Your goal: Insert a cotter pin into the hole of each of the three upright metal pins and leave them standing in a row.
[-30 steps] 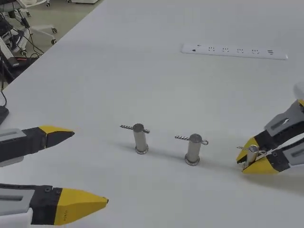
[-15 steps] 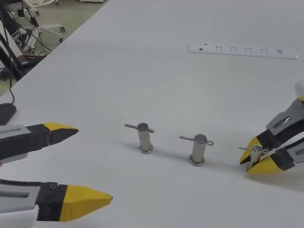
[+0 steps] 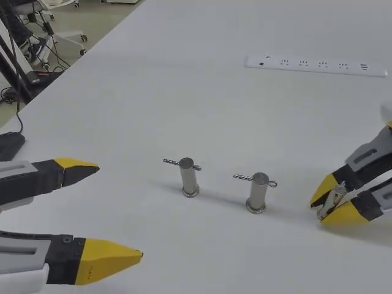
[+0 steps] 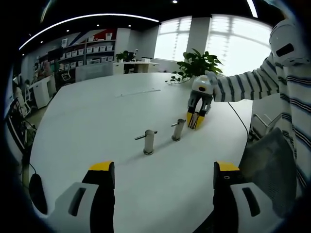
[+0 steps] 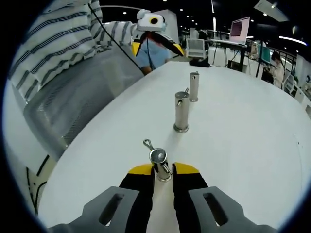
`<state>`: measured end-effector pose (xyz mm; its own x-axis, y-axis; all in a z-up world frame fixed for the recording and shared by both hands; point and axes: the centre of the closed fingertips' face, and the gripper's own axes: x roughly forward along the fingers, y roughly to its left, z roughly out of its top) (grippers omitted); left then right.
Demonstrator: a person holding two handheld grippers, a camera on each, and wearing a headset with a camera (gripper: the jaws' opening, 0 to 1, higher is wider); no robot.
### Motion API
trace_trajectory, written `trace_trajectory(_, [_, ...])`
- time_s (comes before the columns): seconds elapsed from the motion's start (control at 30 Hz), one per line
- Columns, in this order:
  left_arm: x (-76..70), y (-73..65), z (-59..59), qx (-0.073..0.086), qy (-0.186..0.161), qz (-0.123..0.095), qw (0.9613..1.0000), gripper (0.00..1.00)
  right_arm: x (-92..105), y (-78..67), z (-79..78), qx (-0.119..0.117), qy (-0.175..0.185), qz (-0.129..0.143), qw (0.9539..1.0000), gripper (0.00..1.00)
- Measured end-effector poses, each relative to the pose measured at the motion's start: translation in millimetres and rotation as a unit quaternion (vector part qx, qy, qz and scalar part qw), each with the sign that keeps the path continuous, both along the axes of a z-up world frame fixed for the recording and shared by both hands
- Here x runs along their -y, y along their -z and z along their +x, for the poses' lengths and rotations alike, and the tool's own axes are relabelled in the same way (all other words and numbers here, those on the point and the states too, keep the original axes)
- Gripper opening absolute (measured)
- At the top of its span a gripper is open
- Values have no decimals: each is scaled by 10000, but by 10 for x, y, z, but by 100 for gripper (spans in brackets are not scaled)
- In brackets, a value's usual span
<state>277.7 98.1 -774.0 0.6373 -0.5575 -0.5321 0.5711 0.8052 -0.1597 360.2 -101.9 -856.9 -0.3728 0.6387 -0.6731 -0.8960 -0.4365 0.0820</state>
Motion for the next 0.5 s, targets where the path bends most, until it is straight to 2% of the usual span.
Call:
trace_trajectory(0.37, [21, 1, -5, 24, 44, 59, 10000, 83, 41, -35, -14, 16, 246, 49, 9997, 14])
trace_trajectory(0.5, [39, -18, -17, 51, 71, 42, 10000, 83, 73, -67, -7, 36, 471, 91, 9988, 14])
